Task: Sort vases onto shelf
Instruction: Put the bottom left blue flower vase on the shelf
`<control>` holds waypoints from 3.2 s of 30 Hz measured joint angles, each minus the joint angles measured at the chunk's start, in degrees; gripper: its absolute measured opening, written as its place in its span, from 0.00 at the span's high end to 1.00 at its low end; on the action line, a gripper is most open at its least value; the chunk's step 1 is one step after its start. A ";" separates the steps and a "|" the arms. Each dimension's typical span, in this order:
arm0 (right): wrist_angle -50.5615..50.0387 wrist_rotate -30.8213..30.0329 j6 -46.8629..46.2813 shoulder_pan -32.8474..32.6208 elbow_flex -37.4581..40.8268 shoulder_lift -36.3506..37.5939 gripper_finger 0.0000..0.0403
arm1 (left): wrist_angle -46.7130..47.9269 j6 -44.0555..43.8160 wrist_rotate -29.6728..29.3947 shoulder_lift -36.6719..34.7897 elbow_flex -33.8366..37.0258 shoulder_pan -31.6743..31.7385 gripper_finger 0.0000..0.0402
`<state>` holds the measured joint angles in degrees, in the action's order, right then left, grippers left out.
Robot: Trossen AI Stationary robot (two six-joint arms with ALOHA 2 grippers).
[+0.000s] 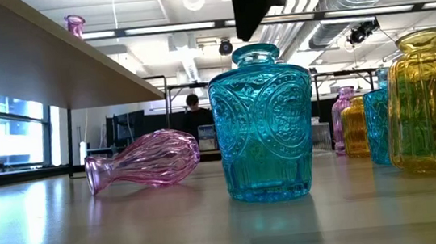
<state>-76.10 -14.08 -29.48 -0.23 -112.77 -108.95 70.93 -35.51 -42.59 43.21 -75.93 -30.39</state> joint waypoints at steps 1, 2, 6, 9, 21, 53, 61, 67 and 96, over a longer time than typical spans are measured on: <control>1.19 1.08 0.40 0.00 1.40 0.60 0.78 | 1.03 -1.74 -0.01 -0.94 0.21 0.00 0.58; 2.67 2.13 1.16 -0.06 2.59 1.05 0.74 | 2.09 -3.52 -0.03 -1.68 0.38 0.00 0.58; 3.93 7.14 6.33 -0.79 6.19 1.51 0.55 | 2.83 -8.17 -0.46 -4.19 1.30 0.00 0.58; 2.97 8.34 11.16 -1.11 9.20 1.51 0.42 | 2.53 -9.38 -1.82 -4.67 1.43 0.00 0.58; 18.82 21.79 33.57 1.94 22.09 1.49 0.30 | 2.54 -15.87 -12.25 -4.47 1.52 0.00 0.58; 24.53 29.70 -6.18 -8.66 20.99 1.31 0.30 | 14.71 -18.38 -9.14 -0.79 1.52 2.25 0.58; 24.49 25.22 -11.13 -12.82 18.83 1.05 0.30 | 14.94 -15.61 -8.96 -0.77 1.52 2.25 0.58; 24.92 24.57 -10.11 -14.49 18.82 -1.16 0.30 | 14.98 -15.34 -8.37 -0.79 1.52 2.25 0.58; 27.88 27.50 -7.85 -16.31 18.73 -8.44 0.30 | 14.81 -16.02 -7.04 -0.90 1.52 2.25 0.58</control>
<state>-48.22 13.42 -37.33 -16.53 -94.04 -117.39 85.73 -51.53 -49.63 42.30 -74.41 -28.14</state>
